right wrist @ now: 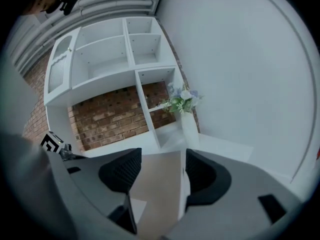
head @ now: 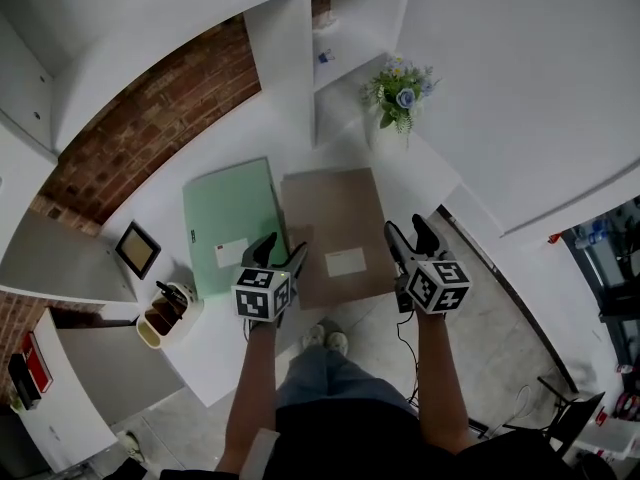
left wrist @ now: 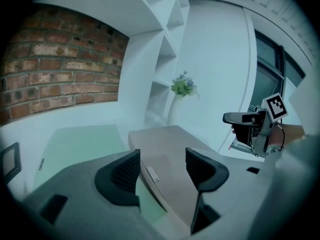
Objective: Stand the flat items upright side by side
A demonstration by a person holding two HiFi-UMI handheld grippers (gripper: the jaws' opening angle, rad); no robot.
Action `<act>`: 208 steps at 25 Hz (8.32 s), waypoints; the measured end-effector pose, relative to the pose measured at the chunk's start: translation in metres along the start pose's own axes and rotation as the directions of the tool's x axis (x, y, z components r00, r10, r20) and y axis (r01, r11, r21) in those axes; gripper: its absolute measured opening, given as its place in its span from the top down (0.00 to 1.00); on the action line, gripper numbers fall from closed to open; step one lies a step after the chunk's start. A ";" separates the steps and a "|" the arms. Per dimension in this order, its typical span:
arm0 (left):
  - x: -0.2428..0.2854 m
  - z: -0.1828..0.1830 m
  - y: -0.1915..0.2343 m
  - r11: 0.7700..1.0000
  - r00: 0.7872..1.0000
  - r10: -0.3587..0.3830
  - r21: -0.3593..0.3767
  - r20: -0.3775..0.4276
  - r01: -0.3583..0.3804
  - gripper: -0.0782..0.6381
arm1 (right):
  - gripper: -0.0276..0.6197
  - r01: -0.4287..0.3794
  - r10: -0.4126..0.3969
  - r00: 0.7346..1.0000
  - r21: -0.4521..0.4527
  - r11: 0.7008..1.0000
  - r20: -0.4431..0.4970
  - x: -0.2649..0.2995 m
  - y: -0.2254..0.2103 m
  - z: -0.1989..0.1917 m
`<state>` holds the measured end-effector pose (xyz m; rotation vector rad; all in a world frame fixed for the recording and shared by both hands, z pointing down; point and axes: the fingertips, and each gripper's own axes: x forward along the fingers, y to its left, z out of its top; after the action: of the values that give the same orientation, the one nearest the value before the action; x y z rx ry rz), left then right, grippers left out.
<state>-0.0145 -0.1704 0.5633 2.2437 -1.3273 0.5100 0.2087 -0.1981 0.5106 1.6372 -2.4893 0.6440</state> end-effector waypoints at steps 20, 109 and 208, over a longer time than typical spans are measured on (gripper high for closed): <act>0.058 -0.040 0.011 0.967 0.917 -0.109 -0.253 -0.384 0.009 0.49 | 0.48 -0.133 0.155 0.867 0.080 0.988 -0.473 0.065 -0.017 -0.087; 0.024 0.082 -0.013 0.975 0.983 0.013 0.217 0.183 -0.054 0.48 | 0.53 0.082 -0.004 0.979 -0.376 0.923 0.203 0.008 0.029 0.007; -0.061 0.041 0.048 0.981 0.952 0.190 -0.076 0.242 -0.176 0.48 | 0.54 -0.012 0.147 0.946 -0.422 0.907 0.289 0.237 0.142 0.122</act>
<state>-0.0819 -0.1706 0.5070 2.2066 -1.6658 0.2564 0.0007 -0.4013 0.4299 1.5726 -2.6678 -0.1658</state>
